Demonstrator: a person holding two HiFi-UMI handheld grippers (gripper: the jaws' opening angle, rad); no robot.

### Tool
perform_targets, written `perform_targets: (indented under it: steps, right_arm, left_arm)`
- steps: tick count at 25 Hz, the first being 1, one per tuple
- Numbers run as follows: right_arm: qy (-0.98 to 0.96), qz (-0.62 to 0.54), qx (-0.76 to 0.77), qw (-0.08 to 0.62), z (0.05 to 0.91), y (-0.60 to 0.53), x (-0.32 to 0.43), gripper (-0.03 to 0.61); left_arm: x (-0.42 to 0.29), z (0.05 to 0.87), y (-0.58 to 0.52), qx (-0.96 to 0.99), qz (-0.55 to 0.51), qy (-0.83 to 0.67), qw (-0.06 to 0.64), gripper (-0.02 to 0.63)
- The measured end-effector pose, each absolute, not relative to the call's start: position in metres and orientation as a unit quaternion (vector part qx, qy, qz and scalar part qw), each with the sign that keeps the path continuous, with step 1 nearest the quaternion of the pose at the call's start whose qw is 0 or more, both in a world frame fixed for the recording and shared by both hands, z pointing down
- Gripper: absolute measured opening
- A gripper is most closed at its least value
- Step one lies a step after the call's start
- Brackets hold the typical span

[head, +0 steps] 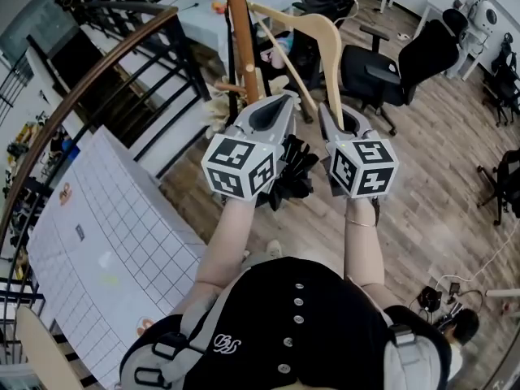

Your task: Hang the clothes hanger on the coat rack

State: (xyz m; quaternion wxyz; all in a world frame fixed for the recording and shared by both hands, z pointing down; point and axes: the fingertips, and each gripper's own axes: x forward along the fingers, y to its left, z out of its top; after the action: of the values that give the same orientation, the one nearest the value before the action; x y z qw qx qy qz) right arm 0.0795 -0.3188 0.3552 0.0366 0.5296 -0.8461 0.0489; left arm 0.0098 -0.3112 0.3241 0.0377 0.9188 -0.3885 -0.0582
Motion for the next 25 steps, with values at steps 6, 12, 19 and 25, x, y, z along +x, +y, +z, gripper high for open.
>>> perform_targets:
  steps: [6,12,19,25]
  right_arm:
    - [-0.844,0.048,0.534,0.029,0.357,-0.339,0.066,0.021]
    - [-0.844,0.050,0.533,0.017,0.352,-0.358,0.056,0.021]
    - [-0.849,0.053,0.525,0.027,0.358,-0.372,0.042,0.021]
    - [-0.860,0.038,0.508,0.038,0.351,-0.379,0.037,0.021]
  left_arm:
    - [0.007,0.325,-0.329,0.926,-0.060,-0.372,0.032,-0.002]
    - [0.005,0.318,-0.342,0.930,-0.067,-0.360,0.025,-0.002]
    - [-0.005,0.313,-0.353,0.927,-0.069,-0.368,0.017,-0.002]
    - [-0.005,0.304,-0.361,0.922,-0.068,-0.380,0.007,-0.002]
